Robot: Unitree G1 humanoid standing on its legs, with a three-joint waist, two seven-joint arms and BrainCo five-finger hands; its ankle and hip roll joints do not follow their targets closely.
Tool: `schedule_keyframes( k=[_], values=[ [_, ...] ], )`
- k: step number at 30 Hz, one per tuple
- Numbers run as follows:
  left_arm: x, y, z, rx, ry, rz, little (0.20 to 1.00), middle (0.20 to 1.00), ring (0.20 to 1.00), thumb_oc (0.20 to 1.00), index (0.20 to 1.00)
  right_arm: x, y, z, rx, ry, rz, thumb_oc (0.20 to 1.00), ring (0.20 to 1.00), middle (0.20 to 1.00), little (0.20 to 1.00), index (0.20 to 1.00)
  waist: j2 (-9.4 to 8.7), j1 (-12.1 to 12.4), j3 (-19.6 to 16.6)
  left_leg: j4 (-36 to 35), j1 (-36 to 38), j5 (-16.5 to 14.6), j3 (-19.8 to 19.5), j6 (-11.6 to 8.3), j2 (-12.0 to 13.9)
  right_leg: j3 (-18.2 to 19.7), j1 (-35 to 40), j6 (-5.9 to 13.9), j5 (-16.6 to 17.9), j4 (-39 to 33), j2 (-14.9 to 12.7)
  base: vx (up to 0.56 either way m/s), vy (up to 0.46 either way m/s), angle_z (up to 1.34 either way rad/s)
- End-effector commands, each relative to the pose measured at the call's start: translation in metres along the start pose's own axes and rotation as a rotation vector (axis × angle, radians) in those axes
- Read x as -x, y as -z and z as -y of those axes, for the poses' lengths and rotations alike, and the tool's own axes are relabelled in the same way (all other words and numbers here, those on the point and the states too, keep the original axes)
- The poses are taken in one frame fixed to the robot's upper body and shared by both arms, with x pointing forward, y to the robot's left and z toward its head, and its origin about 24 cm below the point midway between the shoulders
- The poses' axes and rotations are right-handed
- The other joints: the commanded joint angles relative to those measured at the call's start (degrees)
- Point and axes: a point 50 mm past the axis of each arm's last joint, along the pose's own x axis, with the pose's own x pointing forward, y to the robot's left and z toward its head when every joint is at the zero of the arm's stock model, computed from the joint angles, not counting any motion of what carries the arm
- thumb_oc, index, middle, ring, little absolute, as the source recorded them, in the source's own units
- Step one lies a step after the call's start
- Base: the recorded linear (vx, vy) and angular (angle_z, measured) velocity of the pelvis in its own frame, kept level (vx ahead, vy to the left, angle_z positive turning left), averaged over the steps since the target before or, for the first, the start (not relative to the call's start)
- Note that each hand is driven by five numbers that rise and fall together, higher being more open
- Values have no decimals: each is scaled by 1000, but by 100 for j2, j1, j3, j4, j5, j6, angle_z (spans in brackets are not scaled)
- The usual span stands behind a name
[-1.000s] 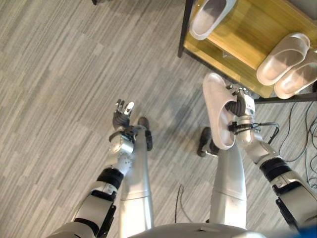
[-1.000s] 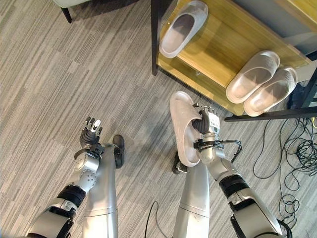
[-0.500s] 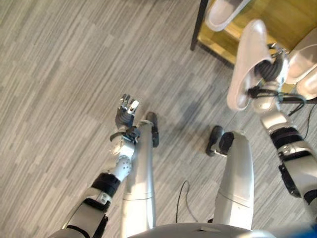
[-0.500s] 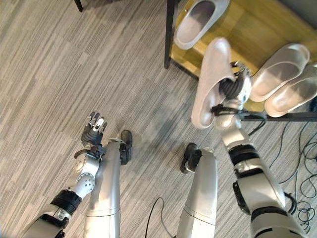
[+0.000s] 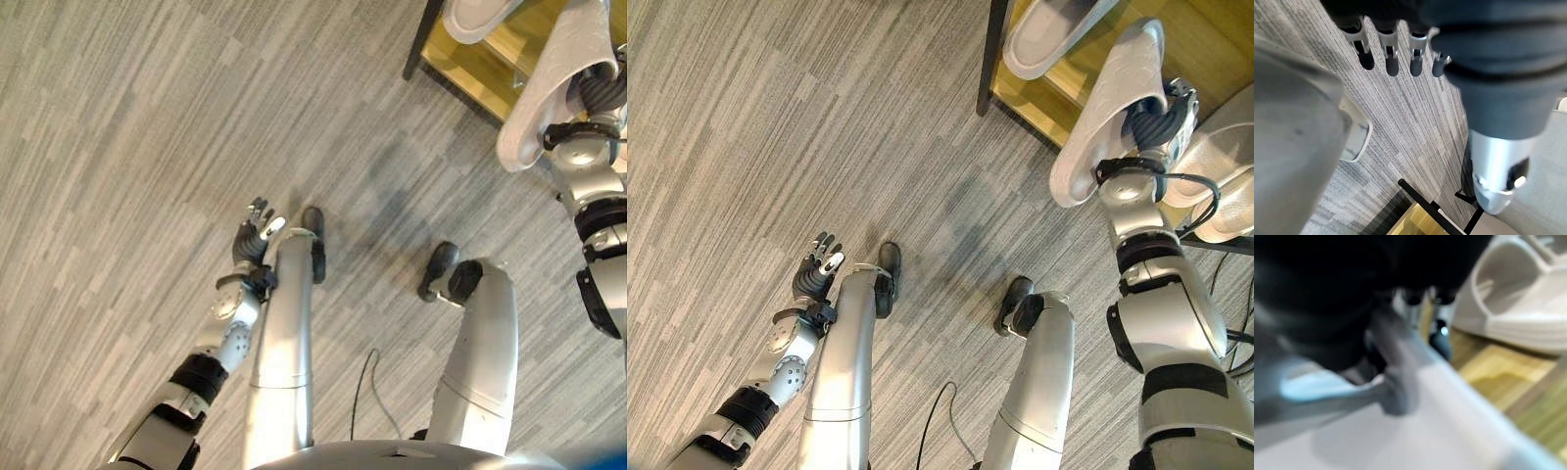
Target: Arrange the slippers neatly on the shoe rack.
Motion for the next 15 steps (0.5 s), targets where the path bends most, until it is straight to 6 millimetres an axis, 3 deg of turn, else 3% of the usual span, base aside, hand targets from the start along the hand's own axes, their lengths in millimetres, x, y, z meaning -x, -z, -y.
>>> schedule_keyframes(
  k=[1,7,8,9,15],
  values=[
    [26,39,-4,-5,7,-150,1000,1000,1000,1000,1000,-25,-27,35,-11,74,98,200,200,200,200,200,238,-11,-39,-292,225,-292,-434,49,-10,65,161,-94,427,-594,151,21,-2,6],
    [32,44,-12,-28,-4,-176,1000,1000,1000,1000,1000,-40,-32,57,96,128,66,200,200,200,200,200,264,123,-86,-734,225,-79,-413,2,-46,-42,145,-20,471,-856,99,4,-27,7],
    [33,43,-15,-49,-2,-176,1000,1000,1000,1000,1000,-42,-35,62,99,145,62,398,398,398,398,398,264,144,-97,-810,225,-39,-413,-4,-62,-46,134,5,495,-896,82,-3,-57,17],
    [35,44,-17,-58,-1,-180,1000,1000,1000,1000,1000,-45,-37,68,98,165,55,1000,1000,1000,1000,1000,275,147,-103,-883,225,13,-406,-18,-78,-54,123,27,516,-955,66,2,-45,21],
    [36,43,-18,-108,42,-182,1000,1000,1000,1000,1000,-54,-58,85,-58,216,65,1000,1000,1000,1000,1000,363,198,-58,-1120,225,238,-426,-58,-179,-58,119,77,530,-1077,12,8,-18,12]
  ],
)
